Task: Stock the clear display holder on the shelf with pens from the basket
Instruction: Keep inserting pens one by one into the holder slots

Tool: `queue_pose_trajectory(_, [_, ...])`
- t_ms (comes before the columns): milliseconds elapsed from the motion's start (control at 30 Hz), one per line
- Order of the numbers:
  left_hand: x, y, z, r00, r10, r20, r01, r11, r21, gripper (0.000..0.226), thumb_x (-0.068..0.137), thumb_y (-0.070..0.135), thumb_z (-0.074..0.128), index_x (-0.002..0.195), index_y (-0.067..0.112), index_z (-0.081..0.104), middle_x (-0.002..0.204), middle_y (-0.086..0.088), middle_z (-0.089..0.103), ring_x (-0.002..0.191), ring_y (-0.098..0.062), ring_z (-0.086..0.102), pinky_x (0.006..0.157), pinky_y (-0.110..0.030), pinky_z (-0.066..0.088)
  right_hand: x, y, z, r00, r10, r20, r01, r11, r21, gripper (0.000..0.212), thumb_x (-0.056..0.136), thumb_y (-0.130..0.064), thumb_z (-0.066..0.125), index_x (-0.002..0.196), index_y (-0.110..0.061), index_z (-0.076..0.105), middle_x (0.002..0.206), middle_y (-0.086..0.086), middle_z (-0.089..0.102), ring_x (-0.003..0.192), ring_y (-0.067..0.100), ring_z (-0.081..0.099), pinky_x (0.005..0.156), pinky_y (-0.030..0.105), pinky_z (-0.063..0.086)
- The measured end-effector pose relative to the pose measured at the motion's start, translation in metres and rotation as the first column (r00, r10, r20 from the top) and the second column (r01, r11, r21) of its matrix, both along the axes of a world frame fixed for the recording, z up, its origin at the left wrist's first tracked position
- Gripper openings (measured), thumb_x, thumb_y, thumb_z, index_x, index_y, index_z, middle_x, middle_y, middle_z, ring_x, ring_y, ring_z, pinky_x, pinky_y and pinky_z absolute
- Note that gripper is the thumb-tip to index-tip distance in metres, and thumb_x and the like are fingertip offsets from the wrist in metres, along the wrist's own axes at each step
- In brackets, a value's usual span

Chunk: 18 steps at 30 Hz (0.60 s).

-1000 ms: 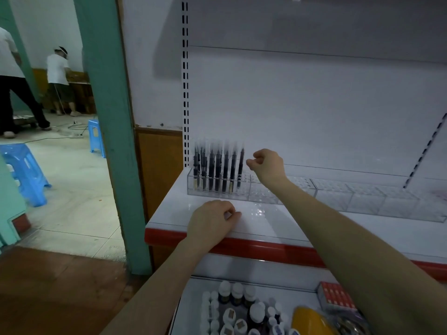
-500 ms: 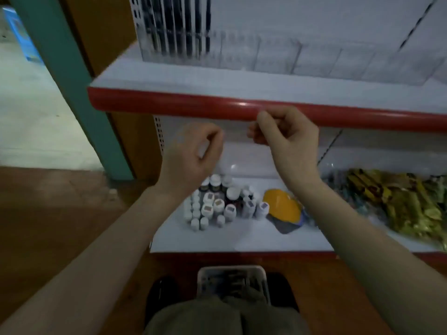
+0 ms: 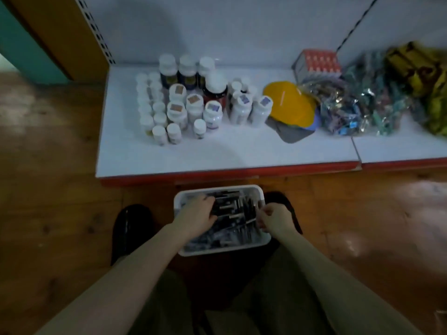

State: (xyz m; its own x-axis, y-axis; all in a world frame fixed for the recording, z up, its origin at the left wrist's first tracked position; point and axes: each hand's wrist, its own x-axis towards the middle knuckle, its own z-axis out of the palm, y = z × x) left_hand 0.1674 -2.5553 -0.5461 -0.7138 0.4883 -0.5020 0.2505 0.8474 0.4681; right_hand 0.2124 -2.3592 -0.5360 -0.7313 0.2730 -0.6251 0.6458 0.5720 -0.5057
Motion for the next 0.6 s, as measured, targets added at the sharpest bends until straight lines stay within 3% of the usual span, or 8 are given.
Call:
queue_pose_trajectory(133, [-0.007,0.014,-0.053,0.992,-0.122,-0.014,0.118,0.977,-0.178,0.069,0.089,0.039,0.059,0.142,0.008,0.028,0.142,-0.012,0.034,0.128,-0.027,0.038,0.103,-0.037,0.039,0.001,0.005,-0.041,0.959,0.266,0.093,-0.274,0.958,0.088,0.024,0.099,-0.011,0.041,0.113,0.0,0.058,0.106,0.021,0.062,0.092,0.036,0.059,0.08,0.046,0.05])
queue_pose_trajectory(267, [-0.006,0.014,-0.08,0.982,-0.151,-0.116,0.12,0.964,-0.235,0.085,0.084,0.047,0.061,0.146,0.007,0.018,0.147,-0.013,0.022,0.136,-0.03,0.022,0.111,-0.04,0.03,-0.013,0.007,-0.064,0.92,0.381,0.095,-0.392,0.905,0.167,0.023,0.098,-0.009,0.04,0.114,-0.002,0.056,0.102,0.02,0.063,0.083,0.032,0.059,0.069,0.036,0.047])
queue_pose_trajectory(367, [-0.013,0.012,-0.084,0.976,-0.153,-0.155,0.12,0.971,-0.206,0.084,0.083,0.049,0.062,0.144,0.008,0.022,0.144,-0.011,0.028,0.133,-0.028,0.027,0.11,-0.038,0.032,-0.02,0.008,-0.074,0.853,0.502,0.144,-0.521,0.838,0.166,0.026,0.096,-0.009,0.046,0.12,-0.005,0.055,0.112,0.018,0.062,0.096,0.032,0.06,0.081,0.041,0.052])
queue_pose_trajectory(433, [-0.015,0.013,-0.086,0.982,-0.142,-0.127,0.116,0.974,-0.193,0.082,0.081,0.048,0.064,0.141,0.007,0.026,0.142,-0.011,0.033,0.131,-0.027,0.032,0.108,-0.038,0.035,-0.017,0.004,-0.078,0.741,0.628,0.238,-0.666,0.732,0.142,0.029,0.095,-0.007,0.047,0.124,-0.008,0.052,0.12,0.016,0.059,0.105,0.033,0.058,0.088,0.044,0.05])
queue_pose_trajectory(500, [-0.014,0.013,-0.087,0.988,-0.131,-0.087,0.113,0.975,-0.19,0.073,0.082,0.047,0.064,0.134,0.007,0.032,0.136,-0.013,0.041,0.124,-0.027,0.042,0.101,-0.036,0.039,-0.012,-0.001,-0.079,0.623,0.719,0.307,-0.778,0.61,0.15,0.035,0.095,-0.005,0.045,0.129,-0.01,0.047,0.126,0.016,0.052,0.111,0.034,0.054,0.089,0.043,0.048])
queue_pose_trajectory(600, [-0.013,0.013,-0.087,0.989,-0.143,-0.032,0.134,0.971,-0.196,0.06,0.085,0.047,0.06,0.125,0.008,0.039,0.126,-0.013,0.046,0.115,-0.027,0.048,0.093,-0.034,0.042,-0.01,-0.005,-0.074,0.549,0.762,0.343,-0.835,0.522,0.174,0.038,0.095,0.002,0.038,0.131,-0.008,0.043,0.125,0.019,0.047,0.111,0.036,0.051,0.085,0.042,0.044])
